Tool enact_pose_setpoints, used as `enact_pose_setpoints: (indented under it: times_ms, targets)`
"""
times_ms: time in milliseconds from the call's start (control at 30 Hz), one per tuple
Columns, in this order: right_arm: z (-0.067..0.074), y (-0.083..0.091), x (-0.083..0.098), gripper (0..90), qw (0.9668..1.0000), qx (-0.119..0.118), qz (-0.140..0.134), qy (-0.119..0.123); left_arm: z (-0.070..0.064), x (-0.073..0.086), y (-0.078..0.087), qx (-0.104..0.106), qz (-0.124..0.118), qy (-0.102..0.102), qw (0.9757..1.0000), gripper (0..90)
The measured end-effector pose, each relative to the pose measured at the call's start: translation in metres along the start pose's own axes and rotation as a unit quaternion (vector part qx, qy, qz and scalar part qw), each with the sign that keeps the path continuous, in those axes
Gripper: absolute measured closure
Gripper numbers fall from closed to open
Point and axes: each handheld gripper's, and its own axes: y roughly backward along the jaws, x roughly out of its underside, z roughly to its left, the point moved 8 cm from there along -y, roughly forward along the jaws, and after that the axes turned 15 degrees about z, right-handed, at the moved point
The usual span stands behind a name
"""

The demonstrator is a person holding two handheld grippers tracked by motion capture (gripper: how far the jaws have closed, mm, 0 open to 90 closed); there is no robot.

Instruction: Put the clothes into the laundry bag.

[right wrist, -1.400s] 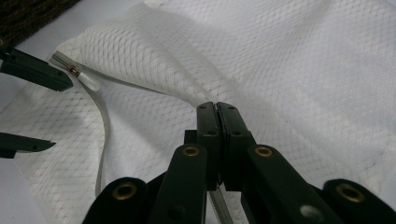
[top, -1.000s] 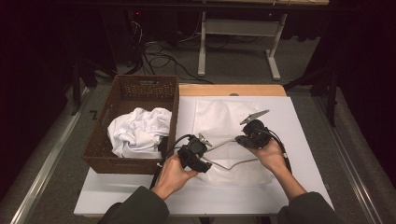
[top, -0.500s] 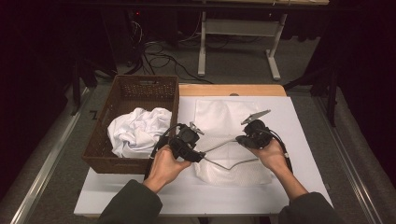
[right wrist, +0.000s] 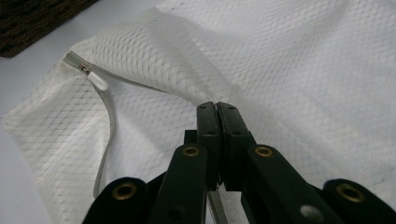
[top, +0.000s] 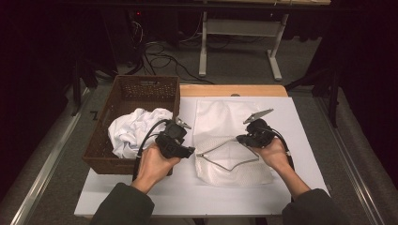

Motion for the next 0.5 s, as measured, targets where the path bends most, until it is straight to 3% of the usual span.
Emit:
enact_pose_setpoints:
  times_ms: [267,500]
  targets:
    - [0.0,-0.003,-0.002,89.7,1.0,0.002,0.001,0.006,0.04,0.004,0.018,-0.022,0.005,0.05,0.9985,44.8]
    - [0.0,-0.004,-0.002,89.6,0.9999,0.007,0.005,0.009,0.077,0.014,0.027,-0.044,0.012,0.101,0.9939,40.0]
